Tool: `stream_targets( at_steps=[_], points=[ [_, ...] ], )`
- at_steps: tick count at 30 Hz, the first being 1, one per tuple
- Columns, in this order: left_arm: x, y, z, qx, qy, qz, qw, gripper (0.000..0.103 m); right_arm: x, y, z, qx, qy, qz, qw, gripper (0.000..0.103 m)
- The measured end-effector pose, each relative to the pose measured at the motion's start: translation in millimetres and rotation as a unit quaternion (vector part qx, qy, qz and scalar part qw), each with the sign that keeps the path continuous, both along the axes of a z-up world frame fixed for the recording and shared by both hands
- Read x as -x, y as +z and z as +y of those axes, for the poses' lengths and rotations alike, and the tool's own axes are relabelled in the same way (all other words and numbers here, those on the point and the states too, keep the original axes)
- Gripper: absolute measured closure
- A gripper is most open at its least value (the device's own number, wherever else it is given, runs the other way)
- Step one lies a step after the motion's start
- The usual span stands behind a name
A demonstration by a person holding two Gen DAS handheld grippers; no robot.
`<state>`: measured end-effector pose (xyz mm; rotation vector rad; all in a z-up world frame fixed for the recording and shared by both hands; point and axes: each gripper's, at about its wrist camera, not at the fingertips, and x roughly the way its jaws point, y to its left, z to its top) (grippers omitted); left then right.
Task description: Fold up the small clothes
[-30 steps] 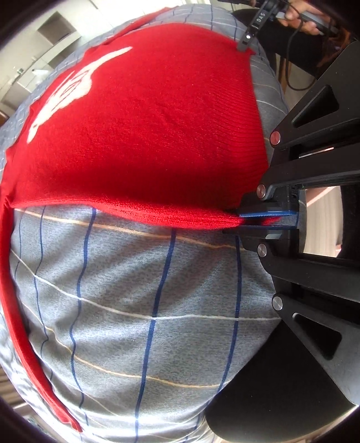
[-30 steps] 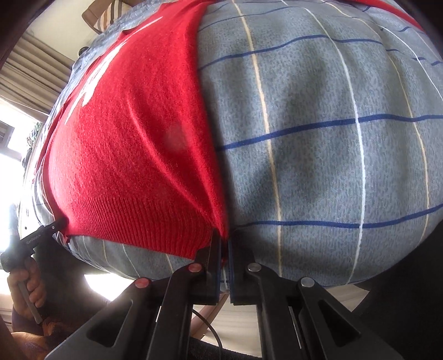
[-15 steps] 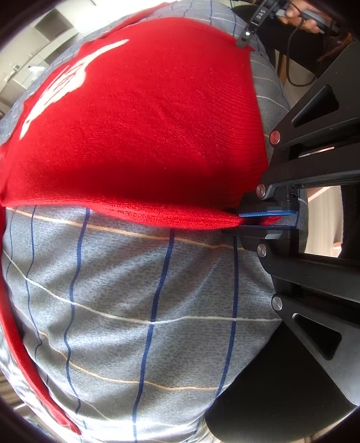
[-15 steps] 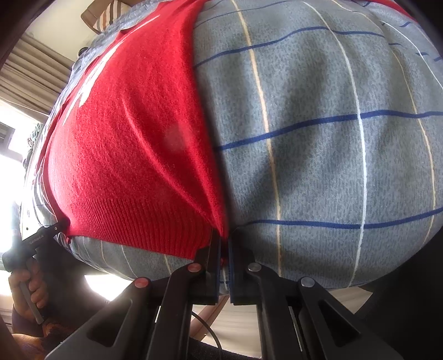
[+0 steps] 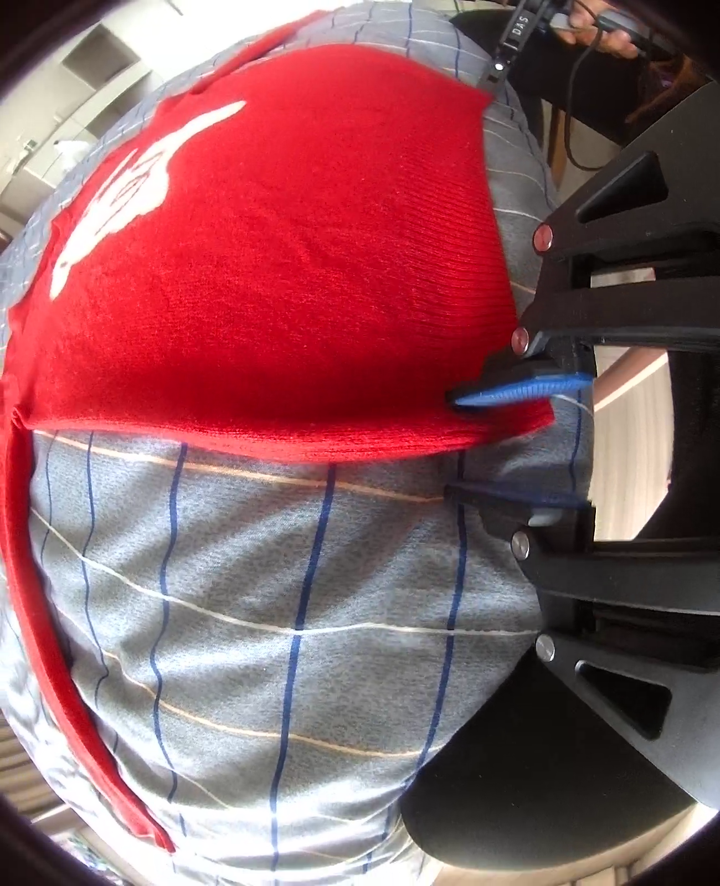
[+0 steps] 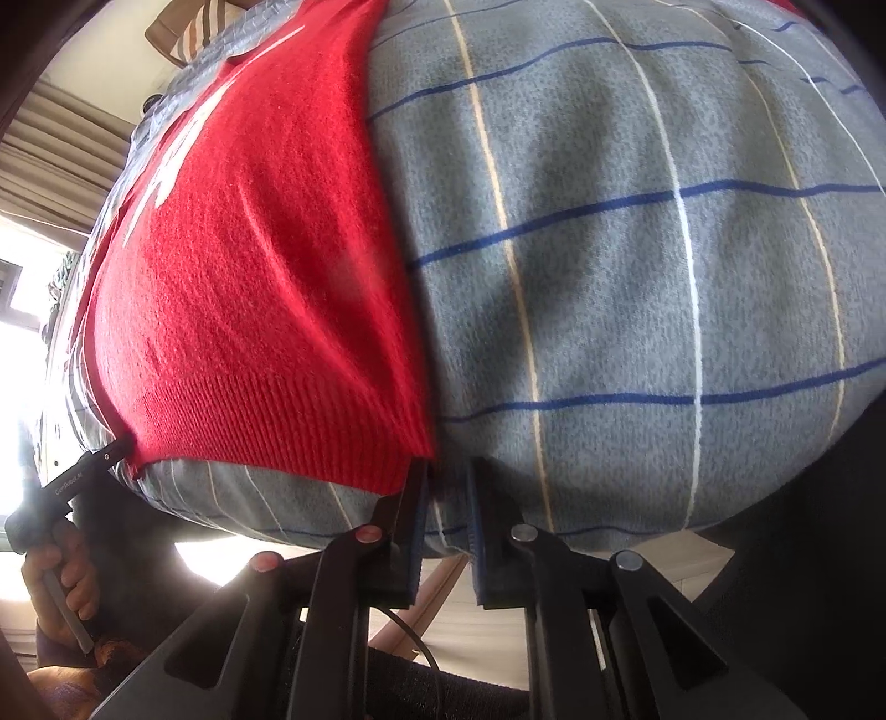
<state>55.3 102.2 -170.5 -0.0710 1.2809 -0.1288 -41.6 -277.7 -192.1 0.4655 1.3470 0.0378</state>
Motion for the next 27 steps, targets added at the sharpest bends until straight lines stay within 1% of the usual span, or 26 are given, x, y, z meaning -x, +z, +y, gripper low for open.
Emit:
stream_targets(
  at_steps=[2, 3, 4, 5, 7, 8, 9, 10, 11, 13, 15, 16, 18, 19, 21, 24, 27],
  points=[
    [8, 8, 0, -0.008, -0.002, -0.009, 0.9999, 0.048, 7, 2, -3, -0.003, -0.006, 0.006, 1.000, 0.083],
    [12, 13, 2, -0.012, -0.002, -0.015, 0.9998, 0.043, 12, 4, -6, -0.005, -0.010, 0.007, 1.000, 0.074],
    [16, 19, 4, -0.014, 0.000, -0.024, 0.9996, 0.035, 15, 6, -8, 0.000, -0.012, 0.007, 1.000, 0.065],
    [20, 26, 7, -0.015, 0.004, -0.037, 0.9992, 0.031, 19, 11, -11, 0.011, -0.015, 0.003, 1.000, 0.062],
    [26, 43, 14, -0.017, 0.012, -0.066, 0.9976, 0.028, 26, 23, -20, 0.030, -0.028, -0.017, 0.999, 0.054],
    [27, 51, 18, -0.019, 0.018, -0.084, 0.9961, 0.024, 28, 30, -23, 0.040, -0.034, -0.028, 0.998, 0.052],
    [29, 61, 21, -0.022, 0.025, -0.104, 0.9940, 0.021, 29, 38, -27, 0.052, -0.041, -0.040, 0.997, 0.047],
    [30, 71, 24, -0.025, 0.035, -0.126, 0.9911, 0.015, 29, 46, -31, 0.063, -0.048, -0.053, 0.995, 0.043],
    [30, 79, 27, -0.028, 0.045, -0.149, 0.9875, 0.011, 29, 54, -33, 0.075, -0.053, -0.069, 0.993, 0.041],
    [29, 96, 28, -0.028, 0.061, -0.195, 0.9786, 0.005, 24, 71, -35, 0.107, -0.057, -0.101, 0.988, 0.037],
    [26, 107, 29, -0.026, 0.073, -0.234, 0.9692, 0.003, 18, 85, -33, 0.149, -0.053, -0.131, 0.979, 0.034],
    [23, 111, 24, -0.028, 0.077, -0.247, 0.9655, 0.003, 15, 92, -30, 0.171, -0.049, -0.142, 0.974, 0.033],
    [13, 115, 19, -0.030, 0.084, -0.260, 0.9615, 0.003, 8, 102, -30, 0.212, -0.044, -0.159, 0.963, 0.031],
    [8, 115, 15, -0.030, 0.086, -0.262, 0.9608, 0.003, 4, 105, -28, 0.229, -0.042, -0.163, 0.959, 0.031],
    [4, 117, 10, -0.021, 0.089, -0.265, 0.9600, 0.002, -2, 110, -26, 0.245, -0.040, -0.167, 0.954, 0.031],
    [1, 114, 1, -0.018, 0.088, -0.267, 0.9595, 0.002, -7, 116, -29, 0.249, -0.042, -0.166, 0.953, 0.031],
    [2, 109, -8, -0.030, 0.075, -0.260, 0.9621, 0.002, -4, 119, -29, 0.255, -0.047, -0.168, 0.951, 0.031]
  ],
)
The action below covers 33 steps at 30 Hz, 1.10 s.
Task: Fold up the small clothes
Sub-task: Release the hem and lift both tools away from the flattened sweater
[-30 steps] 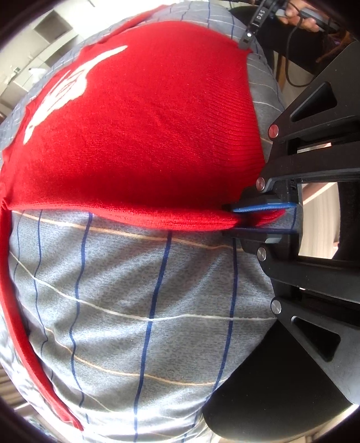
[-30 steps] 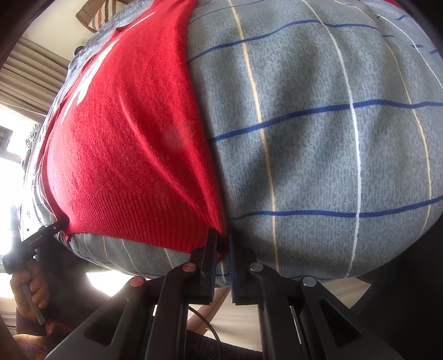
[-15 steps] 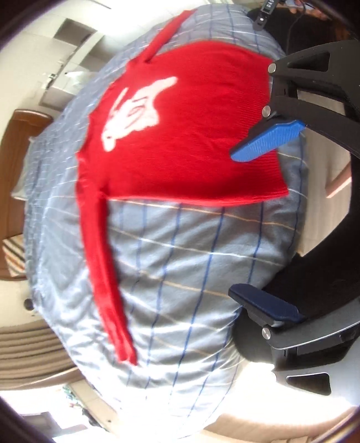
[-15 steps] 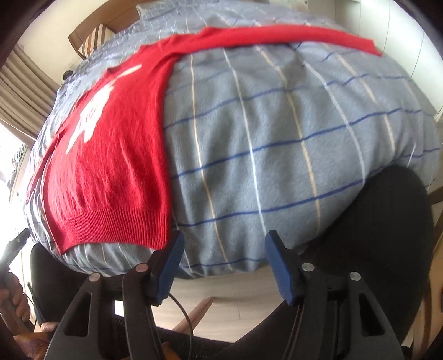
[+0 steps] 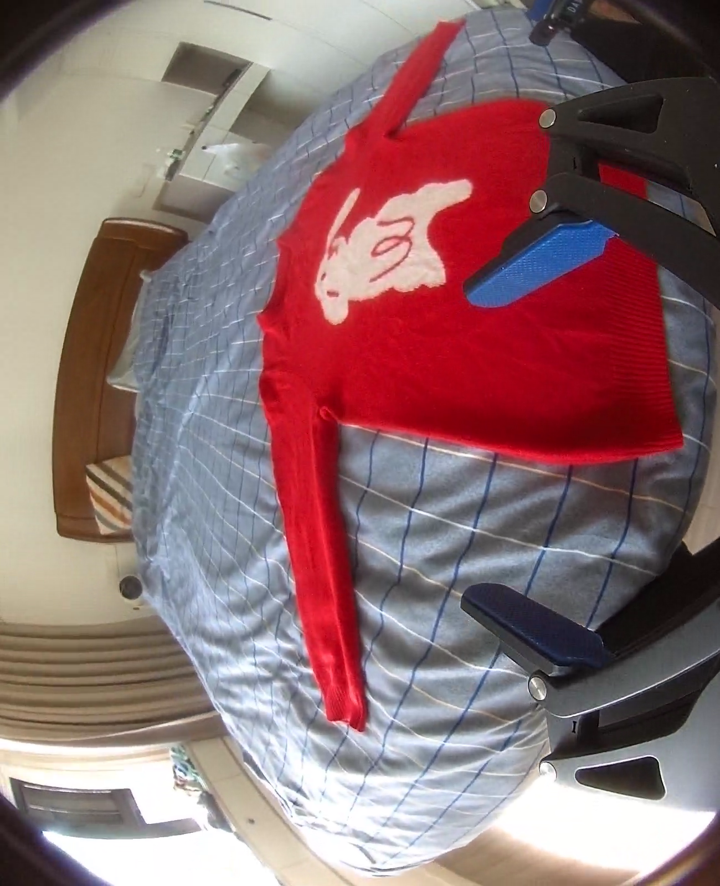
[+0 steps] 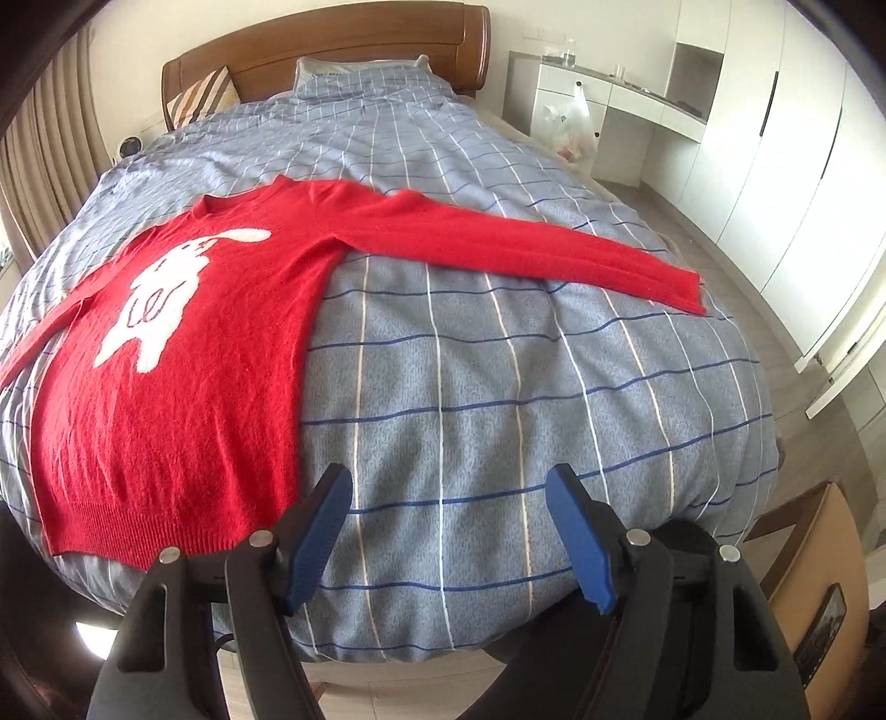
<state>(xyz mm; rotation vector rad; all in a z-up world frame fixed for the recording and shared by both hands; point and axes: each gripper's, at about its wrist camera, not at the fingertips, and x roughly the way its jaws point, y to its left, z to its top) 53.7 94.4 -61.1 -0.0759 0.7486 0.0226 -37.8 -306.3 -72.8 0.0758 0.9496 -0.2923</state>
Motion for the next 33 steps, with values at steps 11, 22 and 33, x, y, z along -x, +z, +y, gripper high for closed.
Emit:
stream_targets(
  at_steps=[11, 22, 33],
  points=[
    [1, -11, -19, -0.047, -0.016, 0.023, 0.9985, 0.002, -2, 4, 2, 0.019, -0.001, -0.003, 1.000, 0.031],
    [-4, -11, -30, -0.068, -0.027, 0.032, 0.9968, 0.002, -6, 9, 1, 0.031, 0.001, -0.007, 0.999, 0.031],
    [-6, -16, -37, -0.083, -0.032, 0.046, 0.9950, 0.001, -6, 11, 5, 0.016, 0.011, -0.016, 1.000, 0.029]
  ],
)
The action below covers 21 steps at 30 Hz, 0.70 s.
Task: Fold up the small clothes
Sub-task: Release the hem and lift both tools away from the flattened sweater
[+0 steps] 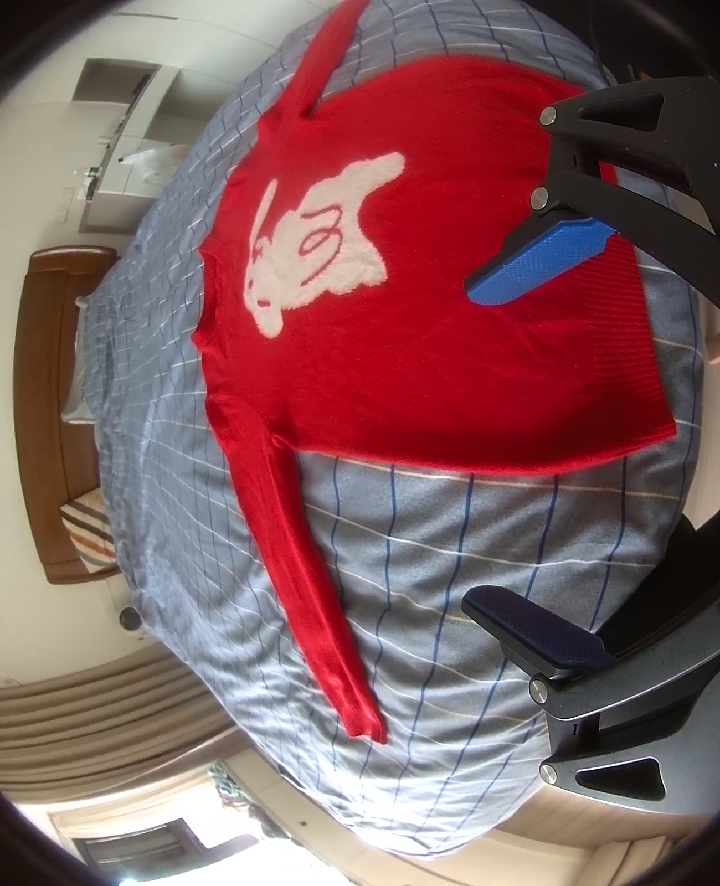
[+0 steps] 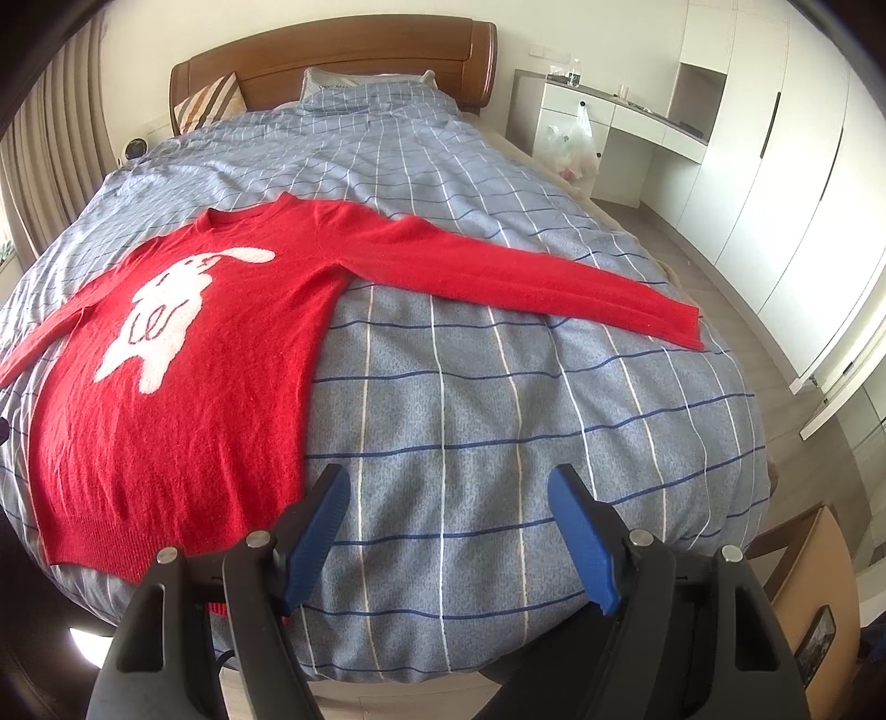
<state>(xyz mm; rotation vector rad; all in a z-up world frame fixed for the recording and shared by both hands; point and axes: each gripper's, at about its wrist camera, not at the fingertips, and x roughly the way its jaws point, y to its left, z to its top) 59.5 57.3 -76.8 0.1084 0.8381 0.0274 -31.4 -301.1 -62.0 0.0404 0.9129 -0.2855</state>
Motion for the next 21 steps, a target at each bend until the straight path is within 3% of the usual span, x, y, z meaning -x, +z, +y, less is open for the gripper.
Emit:
stream_targets(
  at_steps=[10, 21],
  points=[
    [-1, -5, -2, -0.017, -0.001, 0.013, 0.9998, 0.001, -5, -2, 15, -0.011, 0.030, 0.005, 0.999, 0.029],
    [-6, -10, -2, -0.024, 0.000, 0.029, 0.9993, 0.001, -7, -9, 5, -0.019, 0.020, 0.015, 1.000, 0.029]
  ],
)
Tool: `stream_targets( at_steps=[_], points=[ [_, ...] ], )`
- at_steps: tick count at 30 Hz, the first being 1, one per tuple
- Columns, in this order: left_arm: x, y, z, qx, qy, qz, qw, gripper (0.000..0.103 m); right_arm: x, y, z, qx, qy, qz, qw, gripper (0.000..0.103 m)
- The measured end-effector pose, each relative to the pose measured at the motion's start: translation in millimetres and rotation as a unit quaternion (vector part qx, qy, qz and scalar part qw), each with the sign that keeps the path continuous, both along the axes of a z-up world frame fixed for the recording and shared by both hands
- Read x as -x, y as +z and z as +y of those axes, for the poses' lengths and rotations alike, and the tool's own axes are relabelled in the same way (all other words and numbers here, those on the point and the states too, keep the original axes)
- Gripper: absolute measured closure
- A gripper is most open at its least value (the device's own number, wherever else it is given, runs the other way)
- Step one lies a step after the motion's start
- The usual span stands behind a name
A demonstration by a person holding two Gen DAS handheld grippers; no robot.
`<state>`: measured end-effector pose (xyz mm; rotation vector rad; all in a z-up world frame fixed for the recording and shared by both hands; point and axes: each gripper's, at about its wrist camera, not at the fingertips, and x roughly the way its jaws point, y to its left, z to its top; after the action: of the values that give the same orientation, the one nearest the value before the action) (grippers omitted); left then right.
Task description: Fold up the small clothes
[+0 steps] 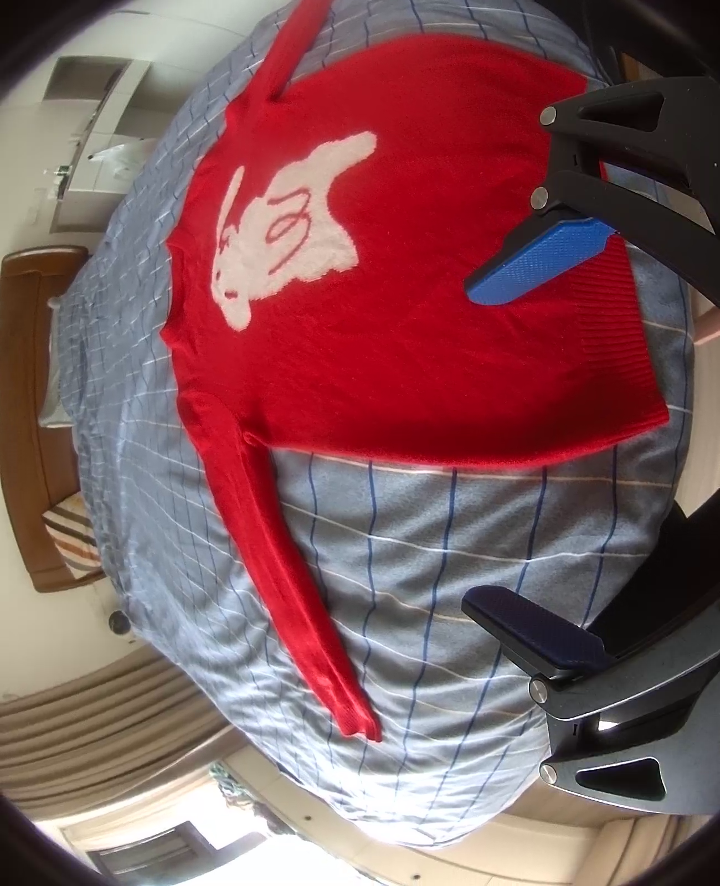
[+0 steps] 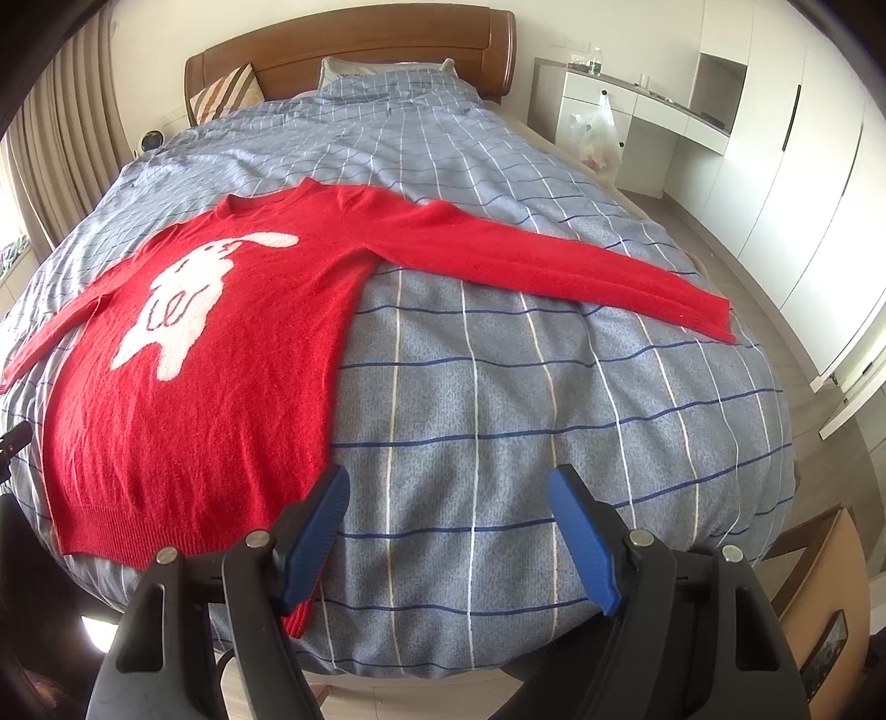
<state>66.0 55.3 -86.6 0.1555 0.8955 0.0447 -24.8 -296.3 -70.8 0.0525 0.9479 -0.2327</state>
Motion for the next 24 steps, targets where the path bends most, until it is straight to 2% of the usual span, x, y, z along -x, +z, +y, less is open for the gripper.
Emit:
stream_targets(
  at_steps=[3, 6, 8, 10, 14, 18, 20, 24],
  points=[
    [2, 2, 5, 0.013, -0.004, -0.004, 0.9999, 0.001, -3, -1, -4, 0.013, -0.003, 0.003, 1.000, 0.029],
    [4, 5, 13, 0.027, -0.001, -0.011, 0.9996, 0.001, -5, 5, -25, 0.016, -0.014, -0.013, 1.000, 0.029],
    [4, 5, 20, 0.041, 0.005, -0.010, 0.9991, 0.001, -5, 9, -56, -0.032, -0.026, -0.037, 0.998, 0.029],
    [3, 5, 27, 0.055, 0.015, -0.007, 0.9984, 0.001, -6, 8, -93, -0.115, -0.036, -0.067, 0.990, 0.029],
    [4, 8, 38, 0.074, 0.035, -0.010, 0.9965, 0.001, -16, -3, -180, -0.244, -0.094, -0.115, 0.958, 0.030],
    [3, 9, 42, 0.084, 0.044, -0.008, 0.9955, 0.001, -30, -28, -253, -0.360, -0.177, -0.134, 0.906, 0.038],
    [1, 8, 41, 0.083, 0.045, -0.003, 0.9955, 0.001, -46, -38, -271, -0.385, -0.195, -0.130, 0.893, 0.042],
    [0, 9, 37, 0.078, 0.043, -0.001, 0.9960, 0.001, -68, -58, -289, -0.390, -0.251, -0.123, 0.878, 0.048]
  ],
)
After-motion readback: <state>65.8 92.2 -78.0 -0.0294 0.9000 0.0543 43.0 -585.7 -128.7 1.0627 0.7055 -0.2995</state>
